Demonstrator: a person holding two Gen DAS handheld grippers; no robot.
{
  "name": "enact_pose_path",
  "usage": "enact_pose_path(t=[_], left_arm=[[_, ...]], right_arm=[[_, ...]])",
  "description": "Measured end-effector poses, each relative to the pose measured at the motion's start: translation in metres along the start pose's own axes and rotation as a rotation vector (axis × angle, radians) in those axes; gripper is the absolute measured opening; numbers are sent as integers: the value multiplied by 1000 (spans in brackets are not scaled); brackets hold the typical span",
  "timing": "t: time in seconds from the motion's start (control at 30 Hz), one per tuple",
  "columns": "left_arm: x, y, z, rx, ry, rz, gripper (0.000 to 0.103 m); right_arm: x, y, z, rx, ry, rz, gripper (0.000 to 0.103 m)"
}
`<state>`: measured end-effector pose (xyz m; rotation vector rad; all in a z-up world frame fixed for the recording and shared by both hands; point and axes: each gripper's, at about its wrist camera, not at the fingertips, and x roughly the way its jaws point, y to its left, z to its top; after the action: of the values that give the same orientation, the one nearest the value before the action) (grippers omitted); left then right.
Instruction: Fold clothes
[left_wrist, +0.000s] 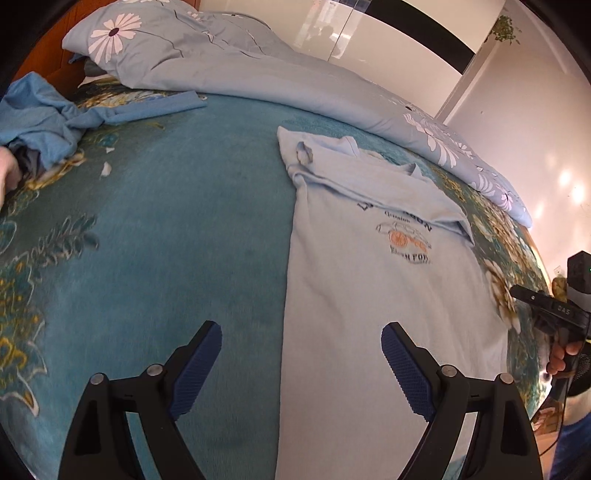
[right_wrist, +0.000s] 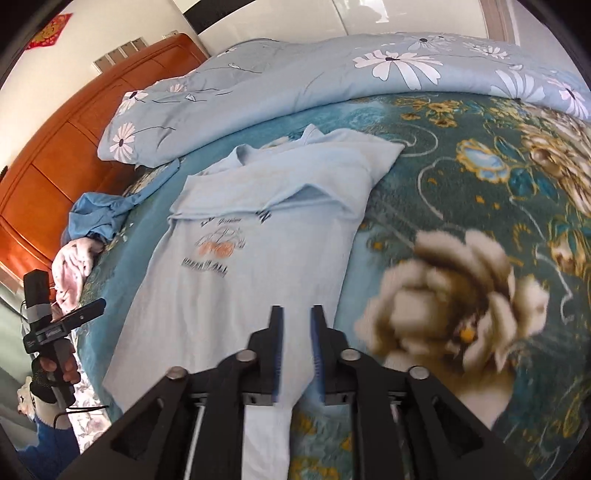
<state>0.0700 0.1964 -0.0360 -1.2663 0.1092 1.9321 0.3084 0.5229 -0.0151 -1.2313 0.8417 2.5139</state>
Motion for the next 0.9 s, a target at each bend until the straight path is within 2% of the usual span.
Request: enact_pose_path(t=[0.03,0.2,0.3,0.4,0.5,0.67,0.9], left_arm=[[-2,1,-11,-4,13,-15,91],[-7,8,-53,-43,73,-75,90],[-12,7,-67,-27,80,-67,90],[-18,6,-78,-15,82,-80,90],[-22,5,-85,-12,84,-116,91],[-24,9,-93,-72,118,-227,91],[-22,38,-93,-269,114,-409,91]], right_arm=[[-6,2,-16,12,5,18,50],[-25,2,-87,72,28,43,51],[-28,-3,-119,128,41,49,51],[-32,-5,-140,188,2,89,52],[-33,-6,-153,260,-37,158,52],[-28,-1,-163,295,-29,266,52],[-24,-12,-156,342,-57,344,52]])
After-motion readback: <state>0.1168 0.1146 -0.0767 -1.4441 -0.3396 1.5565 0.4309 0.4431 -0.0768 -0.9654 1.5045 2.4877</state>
